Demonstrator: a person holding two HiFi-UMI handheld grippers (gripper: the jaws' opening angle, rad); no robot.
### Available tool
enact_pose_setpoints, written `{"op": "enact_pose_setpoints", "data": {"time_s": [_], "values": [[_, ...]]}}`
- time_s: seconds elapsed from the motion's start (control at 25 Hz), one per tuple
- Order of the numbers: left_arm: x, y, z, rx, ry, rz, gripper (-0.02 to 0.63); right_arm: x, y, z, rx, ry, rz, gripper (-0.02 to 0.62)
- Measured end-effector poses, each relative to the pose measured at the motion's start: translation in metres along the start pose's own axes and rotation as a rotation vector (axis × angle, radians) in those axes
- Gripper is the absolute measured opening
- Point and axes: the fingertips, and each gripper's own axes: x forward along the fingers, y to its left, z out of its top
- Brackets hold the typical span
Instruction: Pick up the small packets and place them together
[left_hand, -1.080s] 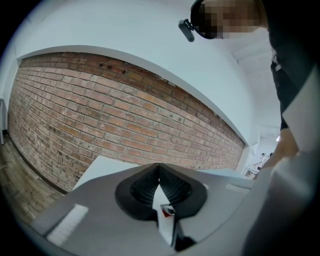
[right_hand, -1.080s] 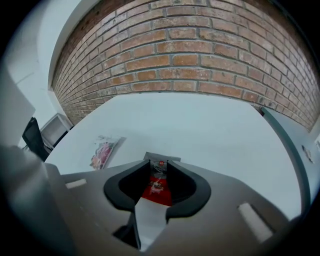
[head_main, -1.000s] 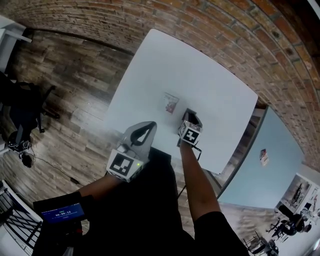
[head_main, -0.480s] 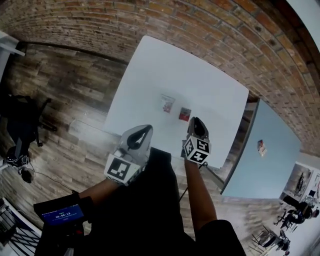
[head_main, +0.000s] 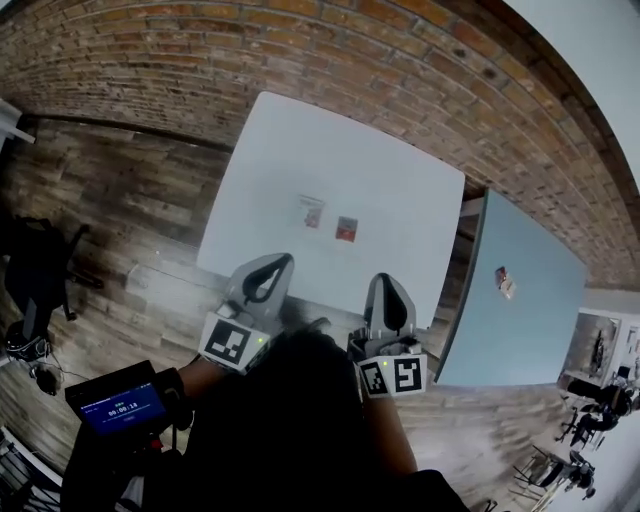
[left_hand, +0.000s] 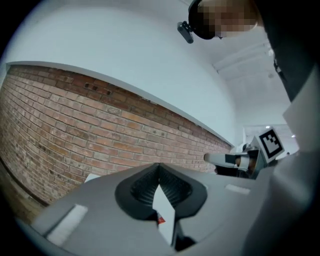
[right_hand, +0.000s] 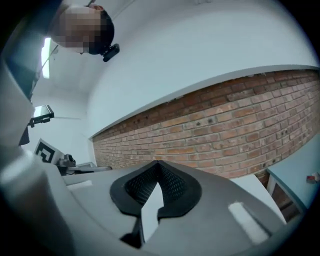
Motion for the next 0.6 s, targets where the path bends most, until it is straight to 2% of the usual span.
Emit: {"op": "enact_pose_setpoints", "data": {"time_s": [0.16, 0.24, 0.4, 0.6], "values": [[0.005, -0.012, 0.015, 0.015, -0.039, 0.068, 0.0, -0.01, 0.013, 0.02, -0.055, -0.004, 0.07, 0.0], [0.008, -0.022, 0.023, 0.03, -0.058, 0.077, 0.0, -0.015, 0.009, 0.032, -0.075, -0.029, 0.087, 0.0], [0.014, -0.053, 0.028, 0.053, -0.084, 0.059, 0.0, -0.032, -0.015, 0.04, -0.099, -0.065, 0.07, 0.0], [0.011, -0.064, 0.038, 0.067, -0.128, 0.081, 0.0, -0.041, -0.025, 0.044, -0.111, -0.064, 0.062, 0.0]]}}
